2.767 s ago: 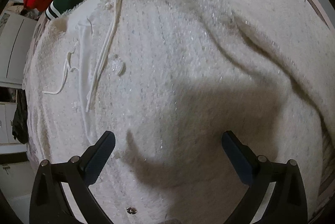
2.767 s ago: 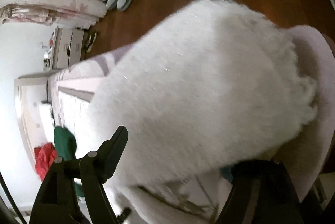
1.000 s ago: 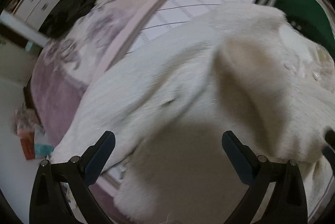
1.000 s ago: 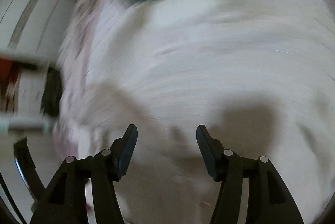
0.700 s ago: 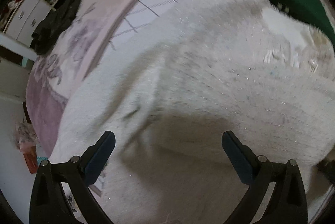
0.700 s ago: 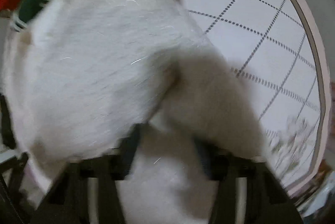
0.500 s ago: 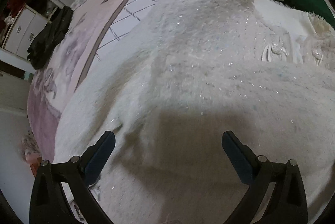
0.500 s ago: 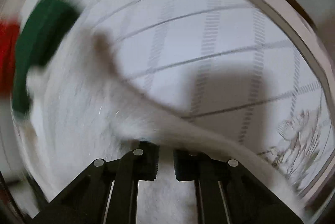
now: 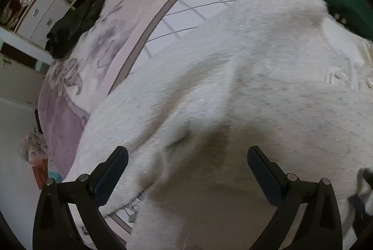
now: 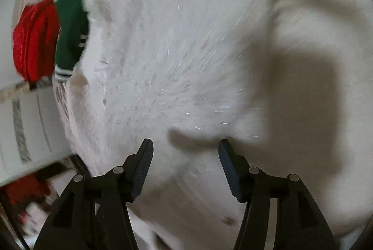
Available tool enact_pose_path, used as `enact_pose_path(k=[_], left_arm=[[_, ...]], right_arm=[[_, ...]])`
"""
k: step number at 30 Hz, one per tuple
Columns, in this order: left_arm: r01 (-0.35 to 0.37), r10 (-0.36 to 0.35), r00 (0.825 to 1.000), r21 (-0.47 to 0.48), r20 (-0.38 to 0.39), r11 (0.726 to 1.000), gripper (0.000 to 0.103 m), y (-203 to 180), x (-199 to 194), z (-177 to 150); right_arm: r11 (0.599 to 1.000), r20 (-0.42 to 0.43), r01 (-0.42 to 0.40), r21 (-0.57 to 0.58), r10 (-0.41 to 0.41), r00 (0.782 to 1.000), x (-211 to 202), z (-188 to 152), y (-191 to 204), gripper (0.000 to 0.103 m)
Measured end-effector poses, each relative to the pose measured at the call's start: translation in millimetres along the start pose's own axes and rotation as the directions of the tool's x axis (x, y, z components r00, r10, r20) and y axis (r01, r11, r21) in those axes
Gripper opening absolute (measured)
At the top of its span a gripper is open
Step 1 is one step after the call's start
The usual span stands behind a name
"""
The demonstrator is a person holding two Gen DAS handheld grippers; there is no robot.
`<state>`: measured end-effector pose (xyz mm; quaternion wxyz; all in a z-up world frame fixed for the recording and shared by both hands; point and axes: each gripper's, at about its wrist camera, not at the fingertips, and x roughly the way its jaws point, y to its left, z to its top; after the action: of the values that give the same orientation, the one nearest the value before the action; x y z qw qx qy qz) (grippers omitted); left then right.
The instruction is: Fold large clothes
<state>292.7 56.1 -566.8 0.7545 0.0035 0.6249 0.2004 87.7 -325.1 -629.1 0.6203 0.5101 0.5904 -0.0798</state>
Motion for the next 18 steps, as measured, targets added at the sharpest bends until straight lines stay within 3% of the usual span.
enact_pose_path(k=[1, 5, 6, 8, 10, 12, 16, 18], left_arm=[[-0.003, 0.003, 1.0, -0.005, 0.006, 1.0, 0.103, 5, 0, 1], [-0.008, 0.008, 1.0, -0.031, 0.012, 0.999, 0.103, 34, 4, -2], [-0.004, 0.004, 1.0, -0.045, 0.002, 0.999, 0.103, 42, 5, -4], [0.005, -0.01, 0.999, -0.09, -0.053, 0.996, 0.103, 68, 10, -15], [0.017, -0.032, 0.994, -0.141, -0.105, 0.99, 0.103, 94, 14, -29], [0.018, -0.046, 0.99, -0.196, -0.137, 0.98, 0.103, 121, 15, -46], [0.029, -0.108, 0.974, -0.362, -0.199, 0.932, 0.103, 176, 22, -93], [0.041, -0.159, 0.962, -0.462, -0.22, 0.886, 0.103, 202, 31, -117]], right_arm=[[1.0, 0.003, 0.018, 0.024, -0.018, 1.0, 14, -4, 0, 0.01], [0.998, 0.134, -0.017, -0.058, 0.024, 0.991, 0, 0, 56, 0.01], [0.997, 0.138, 0.015, -0.073, -0.005, 0.99, -3, 0, 58, 0.013], [0.98, 0.049, 0.174, -0.093, -0.17, 0.984, 12, -7, 51, 0.019], [0.973, -0.023, 0.208, -0.097, -0.211, 0.977, 22, -17, 55, 0.032], [0.95, -0.043, 0.253, -0.182, -0.265, 0.963, 18, -35, 61, 0.051], [0.878, -0.011, 0.293, -0.378, -0.32, 0.947, -1, -88, 79, 0.054], [0.84, -0.023, 0.285, -0.462, -0.333, 0.943, 6, -114, 96, 0.054]])
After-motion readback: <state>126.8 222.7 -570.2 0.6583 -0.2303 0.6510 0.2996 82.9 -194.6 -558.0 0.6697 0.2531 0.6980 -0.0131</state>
